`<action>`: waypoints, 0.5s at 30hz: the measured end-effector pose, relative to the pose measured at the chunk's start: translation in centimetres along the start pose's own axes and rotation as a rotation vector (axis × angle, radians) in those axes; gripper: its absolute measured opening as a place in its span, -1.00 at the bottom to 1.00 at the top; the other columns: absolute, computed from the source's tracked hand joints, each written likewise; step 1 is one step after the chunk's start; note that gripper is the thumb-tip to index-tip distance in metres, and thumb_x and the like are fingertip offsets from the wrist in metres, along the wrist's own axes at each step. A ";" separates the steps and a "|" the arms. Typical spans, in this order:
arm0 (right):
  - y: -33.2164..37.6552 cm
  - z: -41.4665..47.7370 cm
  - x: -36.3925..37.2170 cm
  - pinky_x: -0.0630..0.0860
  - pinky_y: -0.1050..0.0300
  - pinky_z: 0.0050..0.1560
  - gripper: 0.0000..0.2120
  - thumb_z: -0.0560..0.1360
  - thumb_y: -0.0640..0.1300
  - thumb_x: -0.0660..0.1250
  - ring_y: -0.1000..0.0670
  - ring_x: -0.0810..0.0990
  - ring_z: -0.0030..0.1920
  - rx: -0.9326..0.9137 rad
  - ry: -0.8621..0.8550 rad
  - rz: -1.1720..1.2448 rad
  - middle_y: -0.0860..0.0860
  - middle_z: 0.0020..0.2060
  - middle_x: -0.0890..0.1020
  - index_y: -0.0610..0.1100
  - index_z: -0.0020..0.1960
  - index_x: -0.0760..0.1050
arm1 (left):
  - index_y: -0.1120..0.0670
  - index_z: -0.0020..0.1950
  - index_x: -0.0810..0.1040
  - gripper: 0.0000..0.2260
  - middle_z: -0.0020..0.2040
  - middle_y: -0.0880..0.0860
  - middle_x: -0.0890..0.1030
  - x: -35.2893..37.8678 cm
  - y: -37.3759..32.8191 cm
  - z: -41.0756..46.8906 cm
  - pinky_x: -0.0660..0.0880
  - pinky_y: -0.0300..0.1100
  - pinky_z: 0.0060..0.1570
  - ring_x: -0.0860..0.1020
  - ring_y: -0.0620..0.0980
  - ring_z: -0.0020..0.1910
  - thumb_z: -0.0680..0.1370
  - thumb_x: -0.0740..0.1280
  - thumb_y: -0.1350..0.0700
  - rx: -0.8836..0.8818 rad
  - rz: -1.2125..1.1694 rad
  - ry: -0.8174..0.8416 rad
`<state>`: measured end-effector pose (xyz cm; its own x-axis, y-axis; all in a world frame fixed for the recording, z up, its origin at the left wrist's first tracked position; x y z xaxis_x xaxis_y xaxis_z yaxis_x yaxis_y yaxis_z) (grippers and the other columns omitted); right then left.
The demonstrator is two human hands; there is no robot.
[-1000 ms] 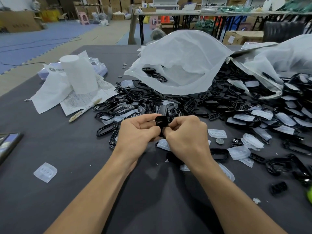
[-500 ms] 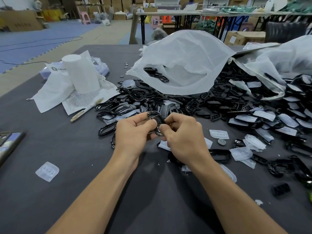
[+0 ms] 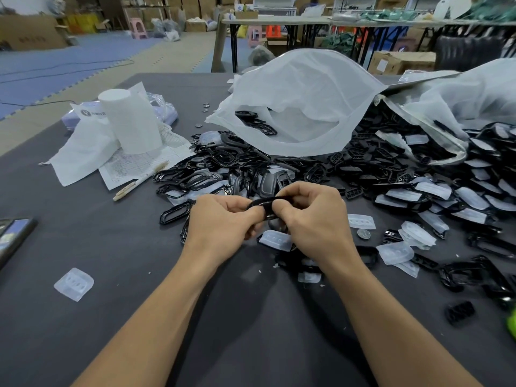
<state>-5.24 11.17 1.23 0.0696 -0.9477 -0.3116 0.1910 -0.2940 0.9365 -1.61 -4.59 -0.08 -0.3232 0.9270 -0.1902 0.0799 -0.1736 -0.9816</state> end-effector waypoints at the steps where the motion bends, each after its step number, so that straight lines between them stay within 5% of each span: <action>1: -0.1 0.1 -0.1 0.65 0.06 -0.27 -0.88 0.47 -0.24 0.47 -0.02 0.73 -0.37 0.017 0.005 0.043 0.00 -0.37 0.72 -0.06 -0.21 0.67 | 0.05 -0.31 0.74 -0.87 -0.37 0.12 0.69 0.0 0.1 0.0 0.55 -0.16 -0.32 0.57 -0.02 -0.45 0.44 0.48 0.13 -0.009 0.054 0.019; 7: -0.3 0.4 -0.4 0.54 0.08 -0.31 -0.84 0.44 -0.33 0.45 0.02 0.59 -0.44 0.018 0.180 0.051 -0.06 -0.38 0.71 -0.10 -0.19 0.70 | -0.06 -0.18 0.79 -0.87 -0.29 -0.03 0.74 0.4 -0.2 -0.7 0.56 -0.25 -0.26 0.63 -0.15 -0.34 0.38 0.45 0.11 0.053 0.091 0.079; 12: 0.0 0.1 -0.3 0.58 0.16 -0.33 -0.87 0.41 -0.22 0.50 0.06 0.64 -0.42 0.046 0.041 0.047 0.00 -0.39 0.71 -0.01 -0.13 0.71 | 0.00 -0.21 0.78 -0.81 -0.34 0.08 0.71 0.3 0.0 -0.4 0.66 0.06 -0.27 0.56 -0.06 -0.50 0.52 0.46 0.24 -0.007 0.008 0.030; 15: 0.3 0.1 0.0 0.54 0.16 -0.35 -0.89 0.38 -0.21 0.52 0.03 0.63 -0.43 0.074 0.098 0.096 -0.04 -0.40 0.71 -0.01 -0.19 0.67 | 0.11 -0.12 0.77 -0.88 -0.30 0.11 0.73 0.5 0.4 -0.5 0.63 -0.12 -0.35 0.65 -0.01 -0.45 0.55 0.47 0.27 -0.025 -0.115 -0.058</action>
<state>-5.24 11.05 1.50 0.1796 -0.9562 -0.2312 0.1068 -0.2147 0.9708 -1.28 -4.01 -0.57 -0.3854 0.9195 -0.0775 0.0624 -0.0579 -0.9964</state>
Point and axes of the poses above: each hand's wrist, its own z-axis towards the middle knuckle, its own x-axis out of the palm, y = z × x, the point moved 3 cm from there along z, towards the middle knuckle
